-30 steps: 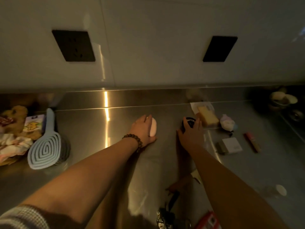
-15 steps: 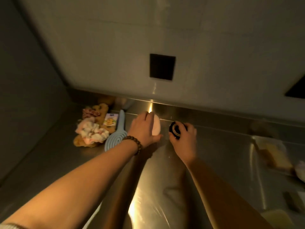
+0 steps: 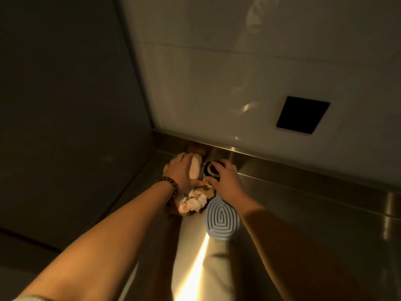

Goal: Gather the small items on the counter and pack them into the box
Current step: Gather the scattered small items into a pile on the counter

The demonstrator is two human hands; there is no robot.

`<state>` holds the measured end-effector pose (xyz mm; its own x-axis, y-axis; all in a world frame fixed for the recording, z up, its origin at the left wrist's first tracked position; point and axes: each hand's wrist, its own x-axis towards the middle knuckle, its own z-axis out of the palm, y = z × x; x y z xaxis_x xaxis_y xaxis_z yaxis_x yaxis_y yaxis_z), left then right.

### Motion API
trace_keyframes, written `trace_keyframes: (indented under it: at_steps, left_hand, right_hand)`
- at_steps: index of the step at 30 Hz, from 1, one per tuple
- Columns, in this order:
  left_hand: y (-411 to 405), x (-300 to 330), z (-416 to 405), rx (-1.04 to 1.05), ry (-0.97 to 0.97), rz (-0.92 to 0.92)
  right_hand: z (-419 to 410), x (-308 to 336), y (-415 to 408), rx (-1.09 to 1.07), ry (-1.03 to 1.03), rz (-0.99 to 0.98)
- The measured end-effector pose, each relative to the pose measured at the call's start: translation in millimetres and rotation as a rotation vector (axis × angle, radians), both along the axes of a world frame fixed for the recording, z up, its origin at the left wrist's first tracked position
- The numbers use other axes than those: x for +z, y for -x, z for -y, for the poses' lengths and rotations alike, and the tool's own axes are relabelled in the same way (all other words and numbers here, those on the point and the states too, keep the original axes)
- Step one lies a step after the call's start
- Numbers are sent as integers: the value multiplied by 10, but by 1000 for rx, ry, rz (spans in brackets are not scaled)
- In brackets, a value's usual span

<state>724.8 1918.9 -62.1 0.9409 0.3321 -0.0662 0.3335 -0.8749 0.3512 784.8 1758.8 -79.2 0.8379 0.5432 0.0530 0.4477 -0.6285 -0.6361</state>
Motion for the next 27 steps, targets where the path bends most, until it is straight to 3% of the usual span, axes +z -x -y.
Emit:
trace_keyframes:
  at_steps: [8,15,23,27]
  left_hand:
    - [-63,-473,-234,-61,46,-18]
    - [-117,-500,-314,-106,17,-48]
    - [227,-208,-39,-91,24,138]
    - [528,-19,381,-221,121,286]
  right_hand:
    - [-325,-332,-150,40,147,-37]
    - [-350,-385,-175,146,400,68]
    - [2,177,264,99,254,43]
    - [433,468,630,-13,157,83]
